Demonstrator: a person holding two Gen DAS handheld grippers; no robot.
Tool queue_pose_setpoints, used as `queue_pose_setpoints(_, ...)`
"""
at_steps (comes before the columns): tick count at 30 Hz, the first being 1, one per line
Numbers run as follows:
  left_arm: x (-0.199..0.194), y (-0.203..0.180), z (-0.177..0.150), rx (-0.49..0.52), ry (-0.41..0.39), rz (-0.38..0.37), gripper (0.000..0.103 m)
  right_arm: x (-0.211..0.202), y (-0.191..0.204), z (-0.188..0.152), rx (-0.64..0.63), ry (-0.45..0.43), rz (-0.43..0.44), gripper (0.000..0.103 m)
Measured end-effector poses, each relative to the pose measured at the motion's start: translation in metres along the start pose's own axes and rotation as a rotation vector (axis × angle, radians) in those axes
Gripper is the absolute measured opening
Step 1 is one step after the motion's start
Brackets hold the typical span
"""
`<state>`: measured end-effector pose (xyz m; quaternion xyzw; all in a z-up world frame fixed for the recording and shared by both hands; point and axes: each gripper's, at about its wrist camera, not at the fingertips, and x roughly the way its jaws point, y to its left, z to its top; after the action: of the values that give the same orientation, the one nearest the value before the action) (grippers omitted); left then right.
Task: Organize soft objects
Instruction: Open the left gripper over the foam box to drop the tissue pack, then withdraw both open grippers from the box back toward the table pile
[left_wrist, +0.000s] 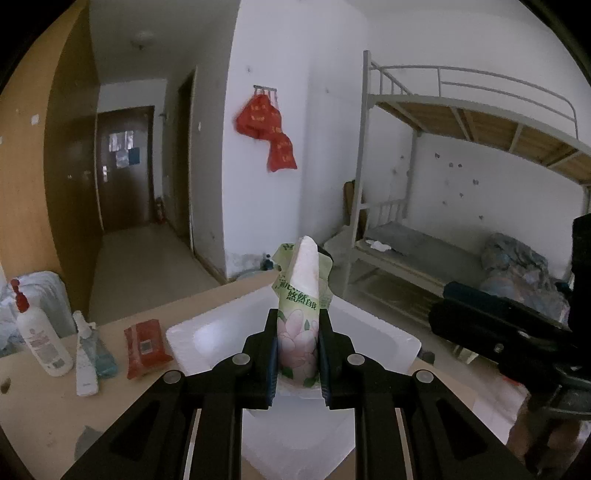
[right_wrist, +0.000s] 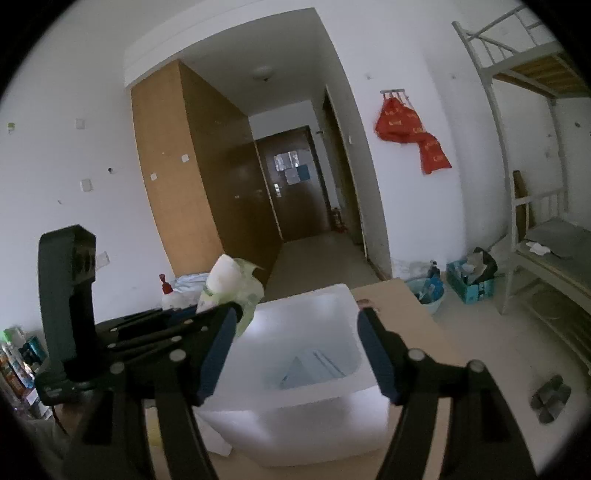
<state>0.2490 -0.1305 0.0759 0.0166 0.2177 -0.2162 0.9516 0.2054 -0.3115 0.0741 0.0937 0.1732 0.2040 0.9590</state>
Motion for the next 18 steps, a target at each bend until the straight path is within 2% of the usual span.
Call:
queue_pose_setpoints(2, 0.004, 0.002, -0.001, 0.003, 0.006, -0.005, 0.019, 0.0, -0.001, -0.001, 0.002, -0.001, -0.006, 0.073)
queue_pose_setpoints(5, 0.009, 0.001, -0.003, 0.009, 0.013, -0.015, 0.019, -0.003, -0.002, -0.001, 0.006, -0.01, -0.023, 0.083)
queue_pose_setpoints(8, 0.012, 0.001, -0.003, 0.014, 0.014, -0.017, 0.027, -0.004, -0.003, -0.001, 0.007, -0.02, -0.038, 0.085)
queue_pose_setpoints(9, 0.013, 0.002, -0.003, 0.014, 0.017, -0.014, 0.033, -0.003, -0.003, -0.001, 0.008, -0.021, -0.038, 0.085)
queue_pose_setpoints(10, 0.014, 0.003, -0.003, 0.01, 0.019, -0.012, 0.045, -0.003, -0.004, -0.001, 0.011, -0.02, -0.038, 0.085)
queue_pose_setpoints(11, 0.015, 0.006, -0.003, 0.0, 0.022, -0.007, 0.053, -0.002, -0.004, -0.001, 0.01, -0.02, -0.037, 0.085)
queue_pose_setpoints(12, 0.016, 0.007, -0.004, -0.007, 0.024, -0.003, 0.067, -0.002, -0.004, -0.001, 0.01, -0.018, -0.036, 0.085)
queue_pose_setpoints(13, 0.016, 0.009, -0.004, -0.015, 0.022, 0.005, 0.074, -0.003, -0.004, -0.002, 0.008, -0.018, -0.035, 0.085)
queue_pose_setpoints(18, 0.012, 0.014, -0.002, -0.021, -0.004, 0.041, 0.076, -0.004, -0.007, -0.003, 0.014, -0.026, -0.031, 0.085)
